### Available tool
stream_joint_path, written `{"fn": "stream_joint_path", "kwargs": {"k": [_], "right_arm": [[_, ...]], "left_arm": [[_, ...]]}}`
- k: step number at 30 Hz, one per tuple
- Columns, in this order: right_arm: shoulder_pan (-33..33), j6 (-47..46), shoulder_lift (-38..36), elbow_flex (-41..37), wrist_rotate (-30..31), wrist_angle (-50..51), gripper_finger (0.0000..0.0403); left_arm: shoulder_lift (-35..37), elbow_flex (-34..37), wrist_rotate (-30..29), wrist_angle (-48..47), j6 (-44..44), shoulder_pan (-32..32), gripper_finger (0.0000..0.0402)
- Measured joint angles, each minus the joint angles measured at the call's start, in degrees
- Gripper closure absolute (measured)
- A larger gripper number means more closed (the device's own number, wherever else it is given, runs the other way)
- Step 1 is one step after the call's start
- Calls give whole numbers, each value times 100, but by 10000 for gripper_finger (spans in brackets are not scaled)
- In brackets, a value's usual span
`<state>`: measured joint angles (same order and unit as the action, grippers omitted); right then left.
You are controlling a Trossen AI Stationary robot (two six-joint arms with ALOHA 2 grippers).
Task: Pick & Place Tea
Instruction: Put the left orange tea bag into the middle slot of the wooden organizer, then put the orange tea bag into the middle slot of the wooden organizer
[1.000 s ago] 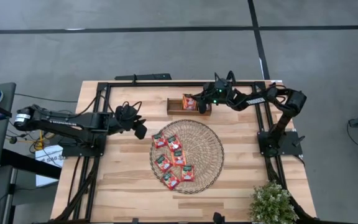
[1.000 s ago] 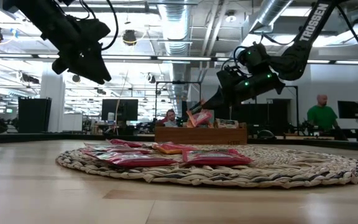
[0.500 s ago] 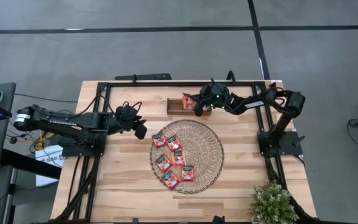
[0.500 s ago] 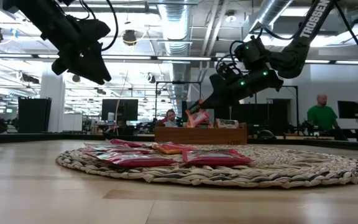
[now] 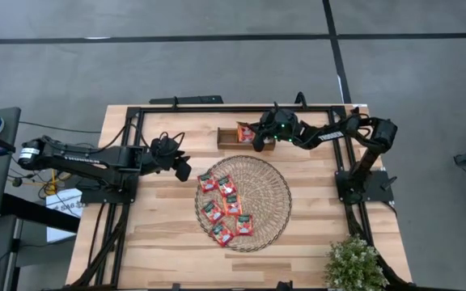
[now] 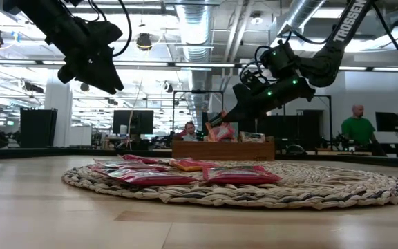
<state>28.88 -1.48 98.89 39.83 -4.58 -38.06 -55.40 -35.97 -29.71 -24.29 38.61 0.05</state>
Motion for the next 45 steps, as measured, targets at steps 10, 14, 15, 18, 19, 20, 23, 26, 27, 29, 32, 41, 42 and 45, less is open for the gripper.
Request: {"fn": "stream_joint_path", "kwargs": {"k": [10,14,15,18,19,20,23,26,27,29,32,41,42,45], "right_arm": [[-88,-8,0,0,-12,294,342],[-111,-4,0,0,-9,402,338],[-114,-2,0,0,-9,404,337],[-111,2,0,0,2,406,337],[-111,15,0,1,10,418,337],[-111,36,0,2,34,441,337],[-111,53,0,2,157,548,337],[-111,169,-16,2,196,712,337],[-111,205,-71,2,206,822,337],[-125,362,-193,12,353,942,337],[-151,628,-486,9,621,1206,337],[-222,620,-1804,9,379,1453,337],[-285,604,-2005,10,129,1563,337],[-616,572,-2580,13,-531,2146,337]], "left_arm": [[0,0,0,0,-20,0,271],[0,0,2,0,-20,0,271],[0,0,2,0,-20,0,271],[0,0,2,0,-20,0,271],[0,0,4,0,-20,0,271],[0,0,2,0,-20,0,271],[0,0,3,-1,-20,0,271],[0,0,4,-4,-45,0,271],[0,0,4,-4,-55,0,271],[0,0,2,-7,-59,0,271],[0,0,3,-22,-69,0,271],[-1,0,86,-34,-194,0,271],[0,0,125,-40,-193,0,271],[0,0,228,-86,-222,0,271]]}}
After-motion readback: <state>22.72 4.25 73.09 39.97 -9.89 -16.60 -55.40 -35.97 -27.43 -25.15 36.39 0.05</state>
